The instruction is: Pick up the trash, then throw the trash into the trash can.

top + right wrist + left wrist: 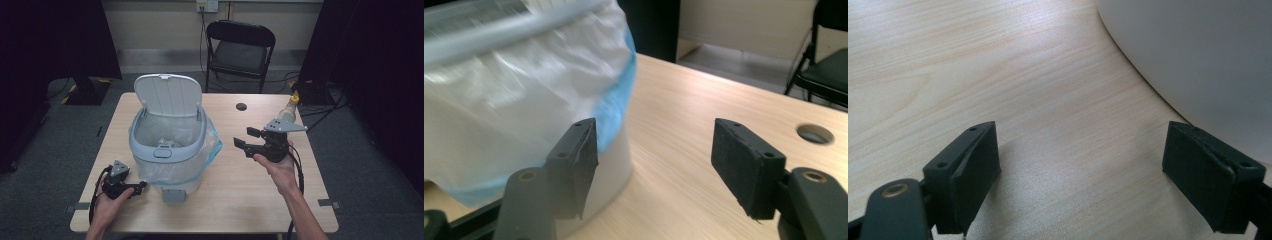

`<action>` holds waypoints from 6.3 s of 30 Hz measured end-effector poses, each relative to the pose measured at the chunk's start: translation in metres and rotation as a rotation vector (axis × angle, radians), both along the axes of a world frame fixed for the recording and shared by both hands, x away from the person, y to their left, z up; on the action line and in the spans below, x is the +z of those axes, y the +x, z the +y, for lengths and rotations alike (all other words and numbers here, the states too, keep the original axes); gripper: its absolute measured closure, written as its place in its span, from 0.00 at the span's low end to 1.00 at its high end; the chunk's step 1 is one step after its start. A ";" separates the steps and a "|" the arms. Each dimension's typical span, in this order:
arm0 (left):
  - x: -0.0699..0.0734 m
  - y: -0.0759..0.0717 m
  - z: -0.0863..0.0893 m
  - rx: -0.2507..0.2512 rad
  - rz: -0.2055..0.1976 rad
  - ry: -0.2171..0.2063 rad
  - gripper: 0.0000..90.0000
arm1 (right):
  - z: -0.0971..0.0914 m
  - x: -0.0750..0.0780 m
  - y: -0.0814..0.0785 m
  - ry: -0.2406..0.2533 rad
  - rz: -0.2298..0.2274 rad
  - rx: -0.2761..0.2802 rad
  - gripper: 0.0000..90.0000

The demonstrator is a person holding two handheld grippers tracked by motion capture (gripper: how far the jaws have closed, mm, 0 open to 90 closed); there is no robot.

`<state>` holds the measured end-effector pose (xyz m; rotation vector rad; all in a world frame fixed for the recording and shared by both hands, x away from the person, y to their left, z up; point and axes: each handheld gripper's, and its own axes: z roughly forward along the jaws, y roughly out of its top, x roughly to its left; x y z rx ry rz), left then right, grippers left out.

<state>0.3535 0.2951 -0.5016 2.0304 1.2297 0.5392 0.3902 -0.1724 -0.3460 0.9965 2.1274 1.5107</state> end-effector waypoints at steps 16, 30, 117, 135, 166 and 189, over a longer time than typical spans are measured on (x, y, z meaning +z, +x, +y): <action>0.000 0.001 0.000 -0.001 0.001 -0.003 0.16 | -0.032 -0.044 0.021 -0.065 0.089 -0.139 0.29; 0.000 0.001 0.000 -0.002 0.001 0.000 0.16 | -0.079 -0.084 0.041 -0.150 0.161 -0.290 0.24; 0.000 0.001 0.000 -0.003 0.000 0.001 0.16 | -0.075 -0.104 0.051 -0.051 0.180 -0.349 0.31; 0.000 0.001 0.000 -0.002 0.000 0.001 0.16 | -0.040 -0.057 0.009 -0.014 0.101 -0.194 0.31; 0.000 0.001 0.000 -0.002 0.000 0.001 0.16 | -0.007 0.038 -0.038 0.064 -0.026 0.015 0.31; 0.000 0.001 0.000 -0.002 0.000 0.001 0.16 | 0.026 0.092 -0.041 0.137 -0.092 0.141 0.31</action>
